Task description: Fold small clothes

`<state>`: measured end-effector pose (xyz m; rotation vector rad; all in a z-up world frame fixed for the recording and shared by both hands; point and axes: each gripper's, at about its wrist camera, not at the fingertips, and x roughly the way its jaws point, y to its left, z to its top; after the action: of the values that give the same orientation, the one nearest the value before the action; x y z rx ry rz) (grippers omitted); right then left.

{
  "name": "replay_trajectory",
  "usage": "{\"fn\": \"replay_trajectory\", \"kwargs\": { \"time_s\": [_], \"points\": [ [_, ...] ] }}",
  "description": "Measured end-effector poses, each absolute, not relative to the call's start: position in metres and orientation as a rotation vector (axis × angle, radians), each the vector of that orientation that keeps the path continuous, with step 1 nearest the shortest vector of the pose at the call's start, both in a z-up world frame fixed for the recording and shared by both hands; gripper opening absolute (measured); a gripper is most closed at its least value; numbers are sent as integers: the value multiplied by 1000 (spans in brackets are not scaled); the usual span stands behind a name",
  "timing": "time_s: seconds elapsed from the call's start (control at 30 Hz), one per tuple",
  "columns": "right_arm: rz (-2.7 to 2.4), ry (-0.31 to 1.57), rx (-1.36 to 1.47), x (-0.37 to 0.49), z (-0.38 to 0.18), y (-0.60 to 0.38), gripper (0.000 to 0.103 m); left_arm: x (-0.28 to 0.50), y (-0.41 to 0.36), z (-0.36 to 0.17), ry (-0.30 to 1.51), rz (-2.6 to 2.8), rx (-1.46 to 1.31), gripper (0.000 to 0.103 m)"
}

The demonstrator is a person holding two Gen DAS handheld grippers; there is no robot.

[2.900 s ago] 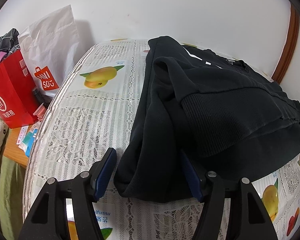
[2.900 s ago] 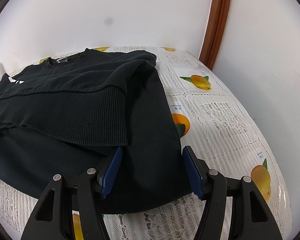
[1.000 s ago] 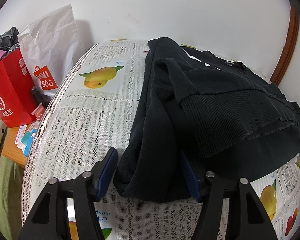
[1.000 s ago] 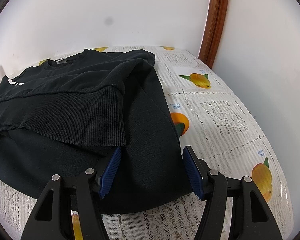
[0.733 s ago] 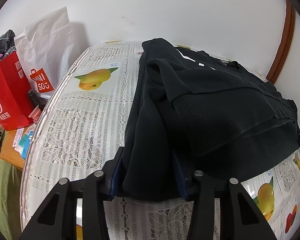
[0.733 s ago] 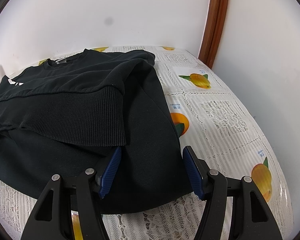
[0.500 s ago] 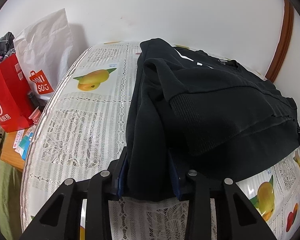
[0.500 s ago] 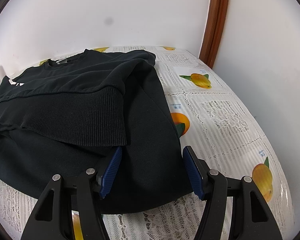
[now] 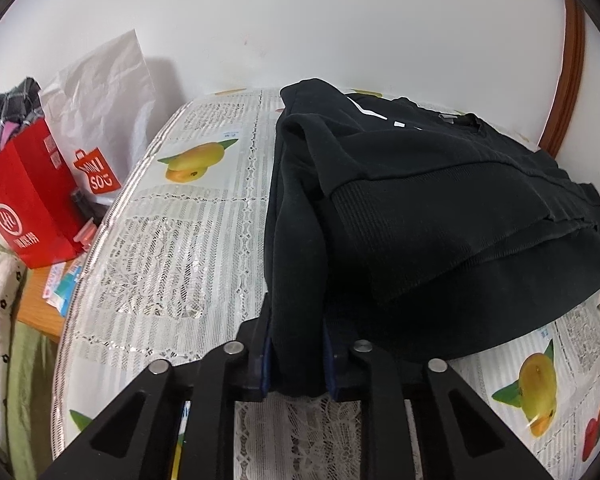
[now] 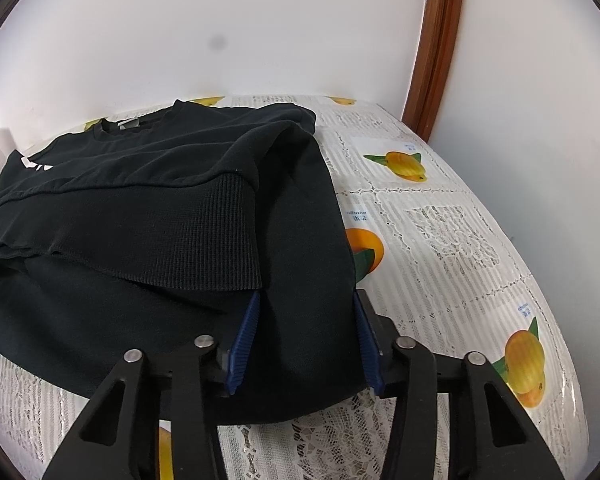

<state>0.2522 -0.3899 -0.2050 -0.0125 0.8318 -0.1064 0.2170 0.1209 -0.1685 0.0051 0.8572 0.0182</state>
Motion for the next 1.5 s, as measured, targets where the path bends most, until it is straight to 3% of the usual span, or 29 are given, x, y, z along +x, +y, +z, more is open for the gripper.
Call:
{"fn": "replay_trajectory", "kwargs": {
  "time_s": [0.1, 0.57, 1.13, 1.2, 1.43, 1.5],
  "points": [
    [-101, 821, -34, 245, -203, -388, 33, 211, 121, -167, 860, 36, -3, 17],
    [-53, 797, -54, 177, -196, -390, 23, 162, 129, -163, 878, 62, -74, 16],
    [-46, 795, -34, 123, -198, -413, 22, 88, 122, -163, 898, 12, -94, 17],
    [-55, 809, -13, 120, -195, -417, 23, 83, 121, -162, 903, 10, -93, 23],
    [-31, 743, 51, 103, -158, -414, 32, 70, 132, -142, 866, 3, -132, 29],
    [10, 733, 63, 100, -151, -407, 39, 64, 134, -129, 825, -4, -144, 46]
  ]
}}
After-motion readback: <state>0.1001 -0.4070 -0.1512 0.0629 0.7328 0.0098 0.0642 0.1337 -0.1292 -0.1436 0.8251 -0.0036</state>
